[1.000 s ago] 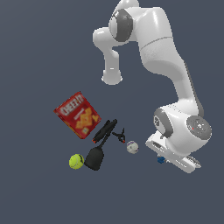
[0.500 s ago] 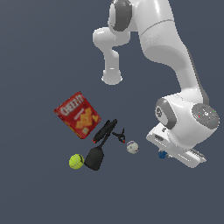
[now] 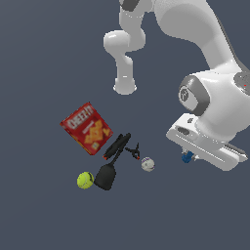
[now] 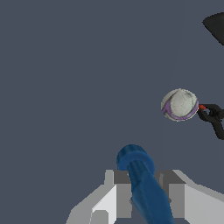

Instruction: Pick up a designated object from a clutter of objects.

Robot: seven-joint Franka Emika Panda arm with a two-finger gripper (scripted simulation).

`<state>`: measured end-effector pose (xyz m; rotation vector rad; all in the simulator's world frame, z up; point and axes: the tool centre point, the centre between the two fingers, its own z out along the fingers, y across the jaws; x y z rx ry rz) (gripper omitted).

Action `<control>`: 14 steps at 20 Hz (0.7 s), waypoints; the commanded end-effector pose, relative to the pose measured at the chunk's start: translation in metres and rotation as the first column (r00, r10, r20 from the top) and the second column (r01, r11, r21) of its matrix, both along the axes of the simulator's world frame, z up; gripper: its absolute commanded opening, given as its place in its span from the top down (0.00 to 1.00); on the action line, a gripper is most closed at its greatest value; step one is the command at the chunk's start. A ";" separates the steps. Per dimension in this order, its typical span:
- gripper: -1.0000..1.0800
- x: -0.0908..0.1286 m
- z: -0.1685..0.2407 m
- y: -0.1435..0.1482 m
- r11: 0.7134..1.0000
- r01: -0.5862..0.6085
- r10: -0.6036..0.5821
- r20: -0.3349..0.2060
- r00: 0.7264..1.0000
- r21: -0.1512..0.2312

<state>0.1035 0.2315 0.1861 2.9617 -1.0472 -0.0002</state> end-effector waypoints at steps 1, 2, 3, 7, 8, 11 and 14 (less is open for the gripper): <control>1.00 -0.007 0.029 -0.003 1.000 0.000 0.000 0.000 1.000 0.000; 1.00 -0.009 0.041 -0.004 1.000 0.000 0.000 0.000 1.000 0.000; 1.00 -0.012 0.052 -0.005 1.000 0.000 0.000 0.000 1.000 0.000; 1.00 -0.021 0.096 -0.008 1.000 0.000 0.000 0.000 1.000 0.000; 1.00 -0.023 0.107 -0.009 1.000 0.000 0.000 0.000 1.000 0.000; 1.00 -0.029 0.135 -0.011 1.000 0.000 0.000 0.000 1.000 0.000; 1.00 -0.033 0.159 -0.013 1.000 0.000 0.000 0.000 1.000 0.000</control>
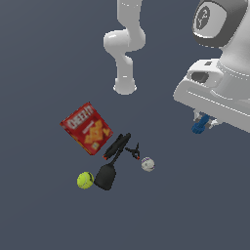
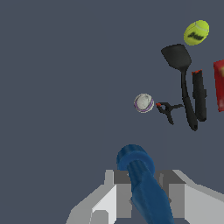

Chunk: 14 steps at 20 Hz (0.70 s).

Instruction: Pick up a designated object from a clutter of objects.

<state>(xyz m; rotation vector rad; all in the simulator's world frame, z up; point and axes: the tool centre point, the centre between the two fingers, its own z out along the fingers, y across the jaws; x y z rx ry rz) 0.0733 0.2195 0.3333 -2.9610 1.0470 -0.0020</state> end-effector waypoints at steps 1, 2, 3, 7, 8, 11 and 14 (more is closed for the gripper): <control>1.00 -0.004 0.019 -0.001 1.000 0.000 0.000 -0.001 1.000 -0.001; 1.00 -0.005 0.025 -0.002 1.000 0.000 0.000 -0.001 1.000 -0.001; 1.00 -0.006 0.030 -0.002 1.000 0.000 0.000 -0.001 1.000 -0.001; 1.00 -0.008 0.045 -0.003 1.000 0.000 0.000 -0.001 1.000 -0.001; 1.00 -0.008 0.047 -0.003 1.000 0.000 0.000 -0.001 1.000 -0.001; 1.00 -0.008 0.050 -0.003 1.000 0.000 0.000 -0.001 1.000 -0.001; 1.00 -0.007 0.048 -0.003 1.000 0.000 0.000 -0.001 1.000 -0.001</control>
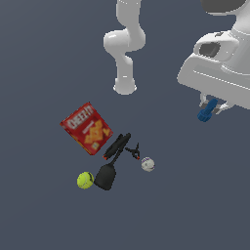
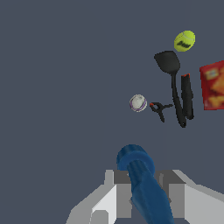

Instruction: Pick up a designated object from a clutter of objects.

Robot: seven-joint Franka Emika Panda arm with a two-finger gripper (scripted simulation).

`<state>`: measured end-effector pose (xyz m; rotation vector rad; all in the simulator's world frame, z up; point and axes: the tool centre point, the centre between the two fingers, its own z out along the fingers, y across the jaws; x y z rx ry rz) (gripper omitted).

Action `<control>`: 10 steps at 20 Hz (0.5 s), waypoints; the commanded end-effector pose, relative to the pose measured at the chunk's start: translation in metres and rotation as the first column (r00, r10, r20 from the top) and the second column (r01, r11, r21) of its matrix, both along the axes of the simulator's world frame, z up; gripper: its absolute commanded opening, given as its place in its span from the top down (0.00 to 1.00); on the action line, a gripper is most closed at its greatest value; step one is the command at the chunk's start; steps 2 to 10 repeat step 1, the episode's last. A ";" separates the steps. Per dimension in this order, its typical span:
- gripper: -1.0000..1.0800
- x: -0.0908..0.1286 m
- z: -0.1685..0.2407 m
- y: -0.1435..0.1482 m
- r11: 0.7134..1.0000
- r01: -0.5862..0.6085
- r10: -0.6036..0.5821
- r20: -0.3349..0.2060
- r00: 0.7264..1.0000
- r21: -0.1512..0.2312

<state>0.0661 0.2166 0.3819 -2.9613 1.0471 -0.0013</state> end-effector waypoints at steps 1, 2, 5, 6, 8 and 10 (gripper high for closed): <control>1.00 0.000 -0.001 0.000 1.000 0.000 0.000 -0.001 1.000 0.000; 1.00 0.000 -0.001 0.000 1.000 0.000 0.000 -0.001 1.000 0.000; 1.00 0.000 -0.001 0.000 1.000 0.000 0.000 -0.001 1.000 0.000; 1.00 0.000 -0.001 0.000 1.000 0.000 0.000 -0.001 1.000 0.000; 1.00 0.000 -0.001 0.000 1.000 0.000 0.000 -0.001 1.000 0.000; 1.00 0.000 -0.001 0.000 1.000 0.000 0.000 -0.001 1.000 0.000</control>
